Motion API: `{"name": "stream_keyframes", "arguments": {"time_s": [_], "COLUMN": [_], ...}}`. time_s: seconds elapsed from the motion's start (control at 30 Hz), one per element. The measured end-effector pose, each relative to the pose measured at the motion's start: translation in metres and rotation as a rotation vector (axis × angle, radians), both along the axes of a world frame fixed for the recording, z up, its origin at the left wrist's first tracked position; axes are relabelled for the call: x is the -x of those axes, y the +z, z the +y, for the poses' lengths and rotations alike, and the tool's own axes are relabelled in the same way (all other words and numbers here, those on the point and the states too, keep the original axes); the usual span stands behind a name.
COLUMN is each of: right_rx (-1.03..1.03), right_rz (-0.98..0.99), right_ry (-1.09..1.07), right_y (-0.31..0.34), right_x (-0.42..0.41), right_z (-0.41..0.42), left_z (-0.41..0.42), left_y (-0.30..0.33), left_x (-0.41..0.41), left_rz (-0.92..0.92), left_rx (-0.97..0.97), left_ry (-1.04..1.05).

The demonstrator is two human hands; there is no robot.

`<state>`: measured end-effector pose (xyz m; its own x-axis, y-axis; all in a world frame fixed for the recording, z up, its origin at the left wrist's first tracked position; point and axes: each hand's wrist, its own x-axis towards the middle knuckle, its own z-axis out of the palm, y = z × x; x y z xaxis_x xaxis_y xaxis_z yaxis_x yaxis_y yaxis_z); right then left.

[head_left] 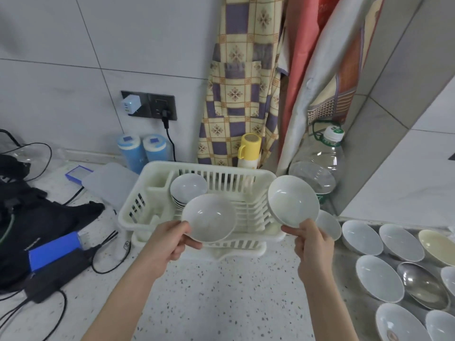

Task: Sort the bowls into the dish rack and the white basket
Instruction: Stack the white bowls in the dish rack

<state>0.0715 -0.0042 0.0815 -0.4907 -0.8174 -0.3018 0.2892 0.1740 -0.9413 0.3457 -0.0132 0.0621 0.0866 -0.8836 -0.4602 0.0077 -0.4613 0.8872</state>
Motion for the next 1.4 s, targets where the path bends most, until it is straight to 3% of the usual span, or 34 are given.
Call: {"name": "stream_keyframes", "arguments": {"time_s": [0.23,0.7,0.87,1.13,1.4], "right_rx": [-0.085,-0.475,-0.522,-0.521,-0.542], "right_rz": [0.109,0.529,0.511,0.295,0.279], "right_ry": [0.127,0.543,0.574,0.591,0.638], "right_y": [-0.022,-0.079,-0.098,-0.105,-0.107], "right_x": [-0.049,-0.084,-0.086,-0.091,-0.092], "right_z": [-0.032,-0.145,-0.162,-0.169,-0.17], "left_z": [-0.018,-0.099,-0.129,-0.148,-0.152], "left_y": [-0.016,-0.021,-0.028,-0.041,-0.051], "left_x": [-0.058,-0.078,-0.068,-0.06,-0.063], "left_rz": [0.096,0.172,0.215,0.263,0.268], "left_rx": [0.002,0.14,0.139,0.117,0.132], "left_ry": [0.115,0.029,0.035,-0.008,-0.048]}}
